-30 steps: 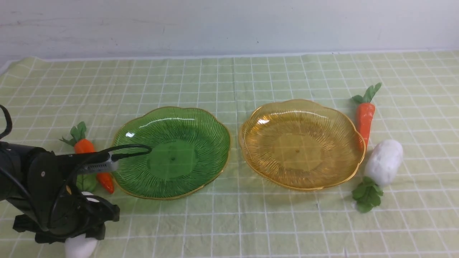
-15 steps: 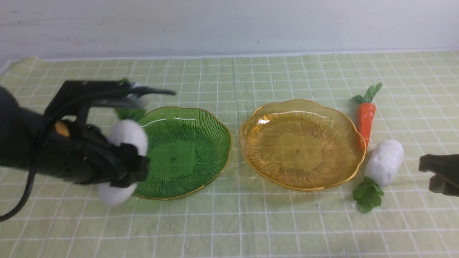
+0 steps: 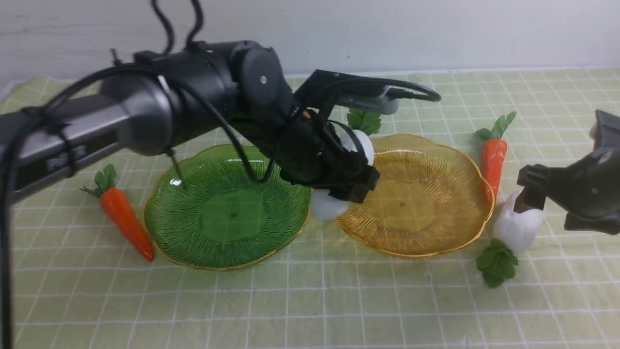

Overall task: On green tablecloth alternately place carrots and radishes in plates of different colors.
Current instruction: 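Pick up the white radish and place it on the plate, then place the white radish on the plate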

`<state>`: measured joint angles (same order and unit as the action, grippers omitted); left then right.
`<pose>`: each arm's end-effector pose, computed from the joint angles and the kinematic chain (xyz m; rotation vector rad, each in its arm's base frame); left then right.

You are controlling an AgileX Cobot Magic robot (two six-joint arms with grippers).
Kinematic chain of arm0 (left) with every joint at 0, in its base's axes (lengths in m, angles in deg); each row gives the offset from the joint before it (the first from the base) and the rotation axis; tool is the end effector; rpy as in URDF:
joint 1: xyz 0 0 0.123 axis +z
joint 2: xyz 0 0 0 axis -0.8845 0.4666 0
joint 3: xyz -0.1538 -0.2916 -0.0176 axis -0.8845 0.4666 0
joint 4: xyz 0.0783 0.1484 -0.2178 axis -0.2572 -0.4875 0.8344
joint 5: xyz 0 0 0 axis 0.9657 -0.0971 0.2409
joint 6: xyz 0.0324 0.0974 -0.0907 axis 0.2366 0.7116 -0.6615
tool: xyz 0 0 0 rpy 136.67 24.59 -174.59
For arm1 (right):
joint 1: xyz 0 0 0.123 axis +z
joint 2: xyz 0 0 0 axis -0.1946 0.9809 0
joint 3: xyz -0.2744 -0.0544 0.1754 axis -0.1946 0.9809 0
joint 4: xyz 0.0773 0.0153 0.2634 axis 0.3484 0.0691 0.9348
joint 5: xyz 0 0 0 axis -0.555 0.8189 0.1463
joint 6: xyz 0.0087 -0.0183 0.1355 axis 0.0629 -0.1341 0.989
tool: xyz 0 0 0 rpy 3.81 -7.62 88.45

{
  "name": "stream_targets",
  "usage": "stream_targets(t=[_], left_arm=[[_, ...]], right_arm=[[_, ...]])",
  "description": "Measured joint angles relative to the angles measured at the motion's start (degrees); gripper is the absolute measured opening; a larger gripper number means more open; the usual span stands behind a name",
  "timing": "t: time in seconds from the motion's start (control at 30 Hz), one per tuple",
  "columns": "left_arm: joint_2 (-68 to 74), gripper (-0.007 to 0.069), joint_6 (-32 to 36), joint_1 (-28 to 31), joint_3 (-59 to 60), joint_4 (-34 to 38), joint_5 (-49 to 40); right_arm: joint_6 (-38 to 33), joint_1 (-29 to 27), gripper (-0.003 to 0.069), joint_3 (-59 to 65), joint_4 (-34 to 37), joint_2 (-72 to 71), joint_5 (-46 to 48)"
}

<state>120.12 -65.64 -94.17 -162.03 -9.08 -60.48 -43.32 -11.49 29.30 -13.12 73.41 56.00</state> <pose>0.4030 -0.2843 0.2537 0.7341 2.5159 -0.4829 0.3775 0.0137 0.1796 0.4724 2.7425 0.2479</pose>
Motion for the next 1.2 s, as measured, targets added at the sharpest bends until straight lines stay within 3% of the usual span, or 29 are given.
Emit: stream_targets(t=[0.23, 0.37, 0.47, 0.57, 0.67, 0.77, 0.8, 0.97, 1.2], left_arm=[[9.55, 0.0424, 0.31, -0.65, -8.46, 1.17, 1.04], [11.33, 0.0516, 0.31, -1.00, -9.47, 0.76, 0.89], [11.25, 0.0586, 0.31, -1.08, -9.65, -0.25, 0.83], [10.74, 0.0591, 0.24, -1.08, -10.51, -2.13, -0.51], [8.77, 0.0472, -2.97, -0.58, -13.61, -7.48, -7.82], [4.02, 0.0143, -7.28, 2.04, -16.96, -15.21, -17.13], [2.73, 0.0081, -7.90, 3.02, -17.18, -16.42, -18.97], [-3.64, 0.0000, -10.46, 10.50, -16.62, -18.72, -24.74], [-13.32, -0.0008, -12.53, 24.38, -4.30, -16.07, -23.31]], right_arm=[[-0.65, 0.11, 0.0566, -4.47, 1.05, 7.25, 1.42], [-3.07, 0.11, 0.0443, -4.47, 0.04, 8.73, 2.81], [-3.47, -0.03, 0.0450, -4.47, -0.47, 8.26, 3.68], [-3.83, -0.93, 0.0450, -4.47, -0.42, 4.37, 6.91], [-6.45, -0.18, 0.0450, -4.88, 3.05, -2.92, 8.66], [-12.42, 2.65, 0.0450, -8.13, 9.83, -5.37, 8.93], [-13.81, 3.52, 0.0450, -9.30, 11.71, -4.72, 8.93], [-16.09, 5.46, 0.0450, -14.42, 15.71, 0.74, 11.08], [-15.41, 5.77, 0.0453, -22.62, 16.19, 11.07, 16.19]])
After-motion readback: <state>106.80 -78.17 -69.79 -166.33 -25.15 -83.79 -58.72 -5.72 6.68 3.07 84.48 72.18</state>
